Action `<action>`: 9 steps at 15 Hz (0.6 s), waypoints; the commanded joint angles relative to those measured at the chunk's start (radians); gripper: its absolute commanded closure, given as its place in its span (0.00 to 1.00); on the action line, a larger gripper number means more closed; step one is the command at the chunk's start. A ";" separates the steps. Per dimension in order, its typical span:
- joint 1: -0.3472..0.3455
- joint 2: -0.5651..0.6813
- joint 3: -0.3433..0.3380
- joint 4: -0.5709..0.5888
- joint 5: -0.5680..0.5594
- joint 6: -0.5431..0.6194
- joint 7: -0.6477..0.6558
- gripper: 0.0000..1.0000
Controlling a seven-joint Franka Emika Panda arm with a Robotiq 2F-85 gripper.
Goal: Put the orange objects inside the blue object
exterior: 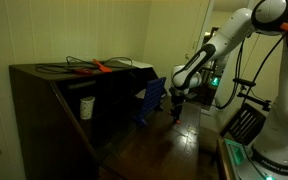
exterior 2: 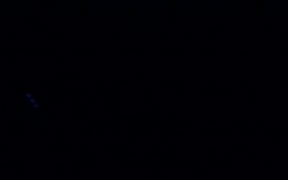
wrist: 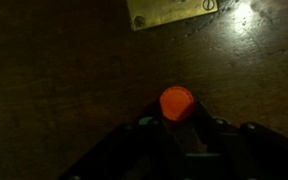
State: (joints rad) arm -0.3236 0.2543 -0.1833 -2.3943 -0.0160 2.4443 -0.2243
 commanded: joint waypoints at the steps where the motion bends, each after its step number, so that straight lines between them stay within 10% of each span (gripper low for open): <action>1: 0.012 -0.010 -0.014 -0.011 -0.004 0.015 -0.018 0.91; 9: 0.036 -0.252 -0.018 -0.149 -0.023 0.206 -0.021 0.91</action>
State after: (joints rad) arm -0.3077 0.1443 -0.1844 -2.4473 -0.0211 2.5917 -0.2303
